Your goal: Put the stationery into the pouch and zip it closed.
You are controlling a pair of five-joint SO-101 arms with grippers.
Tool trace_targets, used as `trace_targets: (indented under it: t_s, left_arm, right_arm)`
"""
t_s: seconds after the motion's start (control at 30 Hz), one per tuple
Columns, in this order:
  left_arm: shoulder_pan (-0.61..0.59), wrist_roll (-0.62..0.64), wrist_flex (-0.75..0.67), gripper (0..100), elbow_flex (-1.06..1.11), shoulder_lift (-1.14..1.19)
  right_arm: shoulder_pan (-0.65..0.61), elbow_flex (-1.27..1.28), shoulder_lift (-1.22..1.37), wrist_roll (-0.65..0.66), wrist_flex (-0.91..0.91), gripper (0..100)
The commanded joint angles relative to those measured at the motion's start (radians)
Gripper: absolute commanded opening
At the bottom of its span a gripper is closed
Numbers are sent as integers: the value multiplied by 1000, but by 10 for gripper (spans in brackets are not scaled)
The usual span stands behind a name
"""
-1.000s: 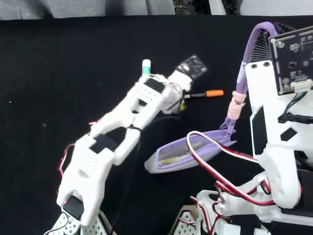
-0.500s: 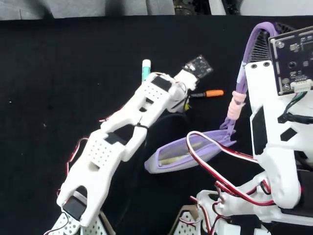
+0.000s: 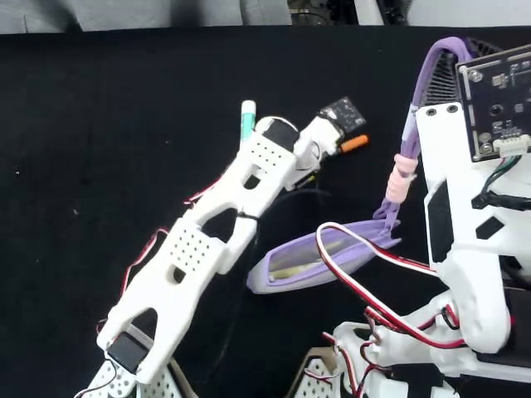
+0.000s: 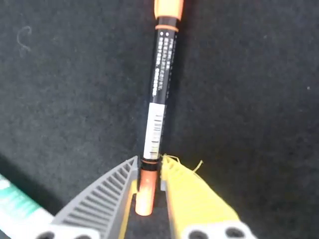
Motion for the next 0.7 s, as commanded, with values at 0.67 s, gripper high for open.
trace_targets:
  t_s: [0.67]
  left_arm:
    - [62,-8,388,29,-492,-318]
  right_arm:
    - [-14,-28,1,8,0,12]
